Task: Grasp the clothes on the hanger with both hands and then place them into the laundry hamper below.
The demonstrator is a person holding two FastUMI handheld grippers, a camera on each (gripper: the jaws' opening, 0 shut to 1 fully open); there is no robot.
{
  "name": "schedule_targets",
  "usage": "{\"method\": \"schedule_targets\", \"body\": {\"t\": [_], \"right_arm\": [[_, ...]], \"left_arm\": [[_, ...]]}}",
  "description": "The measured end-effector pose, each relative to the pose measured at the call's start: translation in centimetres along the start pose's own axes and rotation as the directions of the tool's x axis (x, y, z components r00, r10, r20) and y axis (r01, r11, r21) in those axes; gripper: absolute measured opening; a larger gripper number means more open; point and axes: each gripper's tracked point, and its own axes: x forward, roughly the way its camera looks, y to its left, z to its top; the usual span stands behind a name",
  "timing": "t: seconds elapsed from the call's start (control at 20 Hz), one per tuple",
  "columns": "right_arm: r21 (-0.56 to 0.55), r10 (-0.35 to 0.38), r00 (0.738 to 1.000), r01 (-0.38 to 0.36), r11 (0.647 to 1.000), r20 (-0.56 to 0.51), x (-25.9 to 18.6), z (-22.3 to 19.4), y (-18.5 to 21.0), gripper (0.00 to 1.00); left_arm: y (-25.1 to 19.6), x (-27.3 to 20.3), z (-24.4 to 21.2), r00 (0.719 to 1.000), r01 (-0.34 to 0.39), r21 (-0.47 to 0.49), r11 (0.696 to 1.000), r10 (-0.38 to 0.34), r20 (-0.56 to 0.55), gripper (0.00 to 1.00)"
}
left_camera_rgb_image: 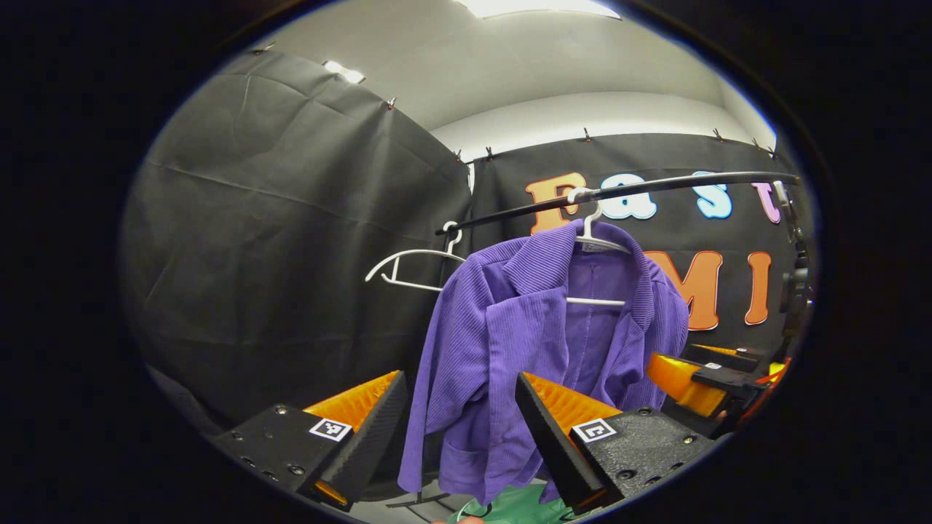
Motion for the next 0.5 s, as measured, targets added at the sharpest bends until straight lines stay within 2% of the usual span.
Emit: {"method": "schedule_targets", "body": {"t": [0.1,0.15,0.2,0.25,0.5], "right_arm": [[-0.012,-0.020,0.999,0.019,1.000,-0.030,2.5,-2.2,0.2,1.00],[-0.008,-0.034,0.999,0.033,0.999,-0.036,3.8,-3.1,0.1,0.92],[0.000,-0.044,0.998,0.044,0.999,-0.042,5.0,-3.9,0.0,0.92],[0.005,-0.050,0.998,0.050,0.999,-0.047,6.2,-4.5,0.0,0.99],[-0.016,-0.099,0.992,0.098,0.995,-0.075,9.3,-7.1,-1.8,0.99]], "left_arm": [[0.3,-0.4,0.0,1.000,-0.009,-0.007,1.000,0.008,-0.006,0.92],[0.7,-0.7,0.0,1.000,-0.019,-0.005,1.000,0.019,-0.007,0.92],[1.2,-1.1,0.1,1.000,-0.029,-0.002,1.000,0.029,-0.006,0.92],[1.5,-1.4,0.3,0.999,-0.039,-0.001,0.999,0.039,-0.002,0.92],[2.8,-2.5,0.5,0.997,-0.073,-0.001,0.997,0.073,0.007,0.92]]}}
